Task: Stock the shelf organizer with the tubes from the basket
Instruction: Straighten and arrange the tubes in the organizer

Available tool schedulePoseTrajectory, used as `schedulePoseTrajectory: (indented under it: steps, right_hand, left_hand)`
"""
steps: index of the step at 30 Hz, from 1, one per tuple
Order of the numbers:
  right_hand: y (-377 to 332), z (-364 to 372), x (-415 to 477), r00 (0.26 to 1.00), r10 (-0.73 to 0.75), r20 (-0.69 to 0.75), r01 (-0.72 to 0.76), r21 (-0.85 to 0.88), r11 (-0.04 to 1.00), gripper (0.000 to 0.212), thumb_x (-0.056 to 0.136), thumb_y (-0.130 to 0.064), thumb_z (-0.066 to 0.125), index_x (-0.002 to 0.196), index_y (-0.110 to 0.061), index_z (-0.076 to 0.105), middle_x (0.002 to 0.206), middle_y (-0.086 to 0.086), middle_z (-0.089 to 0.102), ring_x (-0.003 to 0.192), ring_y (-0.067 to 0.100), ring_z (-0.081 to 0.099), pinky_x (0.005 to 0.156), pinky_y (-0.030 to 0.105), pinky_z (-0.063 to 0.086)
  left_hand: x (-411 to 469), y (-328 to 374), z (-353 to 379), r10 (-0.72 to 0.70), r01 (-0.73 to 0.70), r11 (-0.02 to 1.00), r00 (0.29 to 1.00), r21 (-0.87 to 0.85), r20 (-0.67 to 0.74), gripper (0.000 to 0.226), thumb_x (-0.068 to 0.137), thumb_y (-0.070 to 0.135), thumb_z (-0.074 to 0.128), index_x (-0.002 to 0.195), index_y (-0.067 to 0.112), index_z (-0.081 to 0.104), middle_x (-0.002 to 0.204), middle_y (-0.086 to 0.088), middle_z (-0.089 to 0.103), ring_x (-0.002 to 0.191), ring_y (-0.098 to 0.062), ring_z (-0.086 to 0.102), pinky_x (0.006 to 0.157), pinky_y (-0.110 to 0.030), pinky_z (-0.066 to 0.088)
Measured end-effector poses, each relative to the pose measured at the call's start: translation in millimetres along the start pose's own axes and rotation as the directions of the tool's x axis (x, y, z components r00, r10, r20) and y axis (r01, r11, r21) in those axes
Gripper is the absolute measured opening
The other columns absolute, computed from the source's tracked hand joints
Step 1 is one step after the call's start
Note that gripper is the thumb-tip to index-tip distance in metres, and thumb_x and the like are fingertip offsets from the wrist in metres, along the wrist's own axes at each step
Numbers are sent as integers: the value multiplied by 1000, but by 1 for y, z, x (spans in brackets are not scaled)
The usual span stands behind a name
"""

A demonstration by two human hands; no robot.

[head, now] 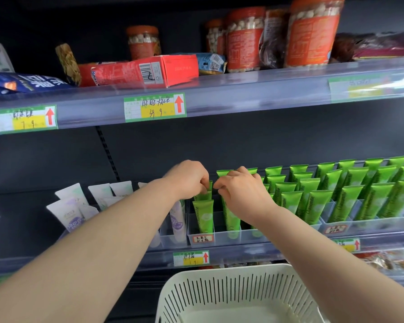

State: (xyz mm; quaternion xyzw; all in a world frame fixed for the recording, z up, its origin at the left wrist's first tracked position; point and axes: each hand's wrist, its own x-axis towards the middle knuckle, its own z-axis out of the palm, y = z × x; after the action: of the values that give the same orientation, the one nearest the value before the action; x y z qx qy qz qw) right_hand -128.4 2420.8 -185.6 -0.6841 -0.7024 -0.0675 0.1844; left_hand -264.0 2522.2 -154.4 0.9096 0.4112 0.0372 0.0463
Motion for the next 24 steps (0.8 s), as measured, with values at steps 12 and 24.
schedulePoseTrajectory:
  steps: [12, 24]
  right_hand:
    - [2, -1, 5, 1000, 7, 22, -7, 36, 999, 32, 97, -18, 43, 123, -27, 58, 122, -1, 57, 114, 22, 42, 85, 39, 38]
    - [11, 2, 12, 1000, -17, 4, 17, 44, 999, 32, 96, -16, 44, 121, -29, 59, 120, -4, 58, 114, 21, 40, 81, 37, 35]
  left_hand:
    - [12, -10, 0, -190, 162, 979, 950, -126, -250, 15, 90, 16, 62, 95, 23, 74, 100, 5, 69, 93, -20, 63, 78, -35, 53]
    - [38, -23, 8, -220, 235, 966, 966, 108, -134, 17, 85, 12, 66, 89, 28, 72, 100, -1, 67, 91, -25, 63, 66, -28, 43]
